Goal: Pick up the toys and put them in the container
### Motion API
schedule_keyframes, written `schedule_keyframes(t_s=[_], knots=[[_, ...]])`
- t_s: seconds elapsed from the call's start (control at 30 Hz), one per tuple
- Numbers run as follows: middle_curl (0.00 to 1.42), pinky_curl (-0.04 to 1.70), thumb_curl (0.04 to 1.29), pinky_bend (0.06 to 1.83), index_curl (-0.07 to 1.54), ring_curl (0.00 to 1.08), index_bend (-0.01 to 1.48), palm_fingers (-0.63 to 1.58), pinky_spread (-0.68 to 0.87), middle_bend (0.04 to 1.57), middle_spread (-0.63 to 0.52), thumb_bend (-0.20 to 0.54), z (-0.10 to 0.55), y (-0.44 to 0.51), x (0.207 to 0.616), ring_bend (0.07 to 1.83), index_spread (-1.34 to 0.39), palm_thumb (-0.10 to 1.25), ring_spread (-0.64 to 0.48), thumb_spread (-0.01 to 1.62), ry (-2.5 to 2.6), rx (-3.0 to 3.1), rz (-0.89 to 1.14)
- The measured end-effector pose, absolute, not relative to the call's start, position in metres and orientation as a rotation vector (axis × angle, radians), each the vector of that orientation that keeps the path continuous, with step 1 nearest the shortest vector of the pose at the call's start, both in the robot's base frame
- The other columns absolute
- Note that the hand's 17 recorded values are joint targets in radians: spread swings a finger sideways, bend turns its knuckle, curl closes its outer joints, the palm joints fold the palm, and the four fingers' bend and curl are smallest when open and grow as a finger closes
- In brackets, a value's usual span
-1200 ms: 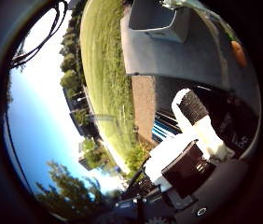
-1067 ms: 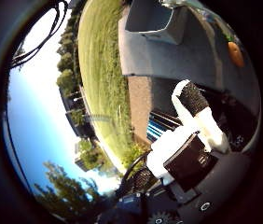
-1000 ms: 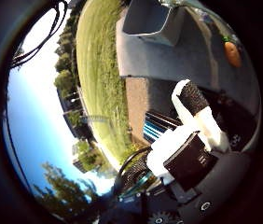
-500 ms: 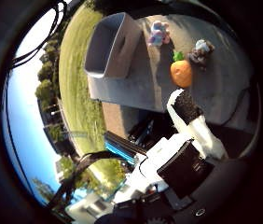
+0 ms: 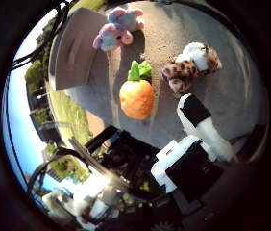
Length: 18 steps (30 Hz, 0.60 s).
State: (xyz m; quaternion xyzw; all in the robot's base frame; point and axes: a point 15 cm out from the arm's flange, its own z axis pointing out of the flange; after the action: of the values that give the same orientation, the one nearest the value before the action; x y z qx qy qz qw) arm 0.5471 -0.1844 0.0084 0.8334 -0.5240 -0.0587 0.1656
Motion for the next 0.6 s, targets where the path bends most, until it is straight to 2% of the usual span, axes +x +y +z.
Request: schedule_keyframes(t_s=[0.23, 0.6], knots=[[0.34, 0.28, 0.41, 0.33, 0.24, 0.34, 0.15, 0.10, 0.37, 0.18, -0.01, -0.030, -0.019, -0.174, 0.559, 0.27, -0.29, 0.77, 0.22, 1.10, -1.448, 2.396, -0.157], [0.35, 0.27, 0.40, 0.31, 0.25, 0.34, 0.17, 0.14, 0.39, 0.19, -0.02, -0.027, -0.082, -0.148, 0.533, 0.27, -0.24, 0.78, 0.22, 1.09, -1.327, 2.377, -0.252]])
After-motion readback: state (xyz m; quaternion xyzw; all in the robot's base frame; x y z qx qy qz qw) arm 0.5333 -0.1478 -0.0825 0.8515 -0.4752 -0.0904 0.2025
